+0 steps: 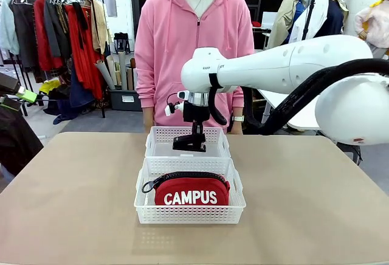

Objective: Distribute items into two baskets.
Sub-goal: Place the picked Stapler into the Organizing basket as instructed by the person.

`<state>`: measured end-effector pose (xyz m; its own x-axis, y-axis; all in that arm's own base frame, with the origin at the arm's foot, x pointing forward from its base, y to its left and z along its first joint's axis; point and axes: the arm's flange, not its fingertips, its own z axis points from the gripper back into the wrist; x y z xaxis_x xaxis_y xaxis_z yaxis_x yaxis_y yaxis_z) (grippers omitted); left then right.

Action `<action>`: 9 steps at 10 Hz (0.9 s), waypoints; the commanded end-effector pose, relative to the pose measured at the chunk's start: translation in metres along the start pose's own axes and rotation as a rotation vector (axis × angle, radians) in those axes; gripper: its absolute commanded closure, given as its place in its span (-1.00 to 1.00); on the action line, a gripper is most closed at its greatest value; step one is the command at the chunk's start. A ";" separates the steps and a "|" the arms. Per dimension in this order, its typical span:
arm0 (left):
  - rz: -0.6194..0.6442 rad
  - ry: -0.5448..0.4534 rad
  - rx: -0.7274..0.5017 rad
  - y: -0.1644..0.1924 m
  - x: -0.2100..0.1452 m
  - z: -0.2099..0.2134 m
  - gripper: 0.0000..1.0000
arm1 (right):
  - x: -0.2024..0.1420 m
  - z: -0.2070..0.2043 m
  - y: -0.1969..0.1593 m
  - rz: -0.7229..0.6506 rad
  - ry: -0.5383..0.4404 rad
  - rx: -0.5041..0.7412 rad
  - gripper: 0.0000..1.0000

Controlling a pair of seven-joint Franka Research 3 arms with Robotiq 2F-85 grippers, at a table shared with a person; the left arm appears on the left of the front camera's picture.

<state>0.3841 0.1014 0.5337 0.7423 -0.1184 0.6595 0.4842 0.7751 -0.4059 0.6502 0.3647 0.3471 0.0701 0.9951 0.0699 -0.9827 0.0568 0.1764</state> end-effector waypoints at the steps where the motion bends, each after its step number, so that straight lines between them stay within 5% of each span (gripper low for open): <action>1: 0.011 -0.003 -0.005 -0.001 -0.001 0.000 -1.00 | 0.011 0.007 -0.026 0.033 0.035 0.000 0.87; 9: 0.011 -0.003 -0.005 -0.001 -0.001 0.000 -1.00 | 0.007 -0.012 -0.045 -0.011 0.040 0.013 0.87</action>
<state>0.3841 0.1014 0.5337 0.7423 -0.1184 0.6595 0.4842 0.7751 -0.4059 0.6753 0.3612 0.3204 0.0829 0.9947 0.0610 -0.9771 0.0691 0.2013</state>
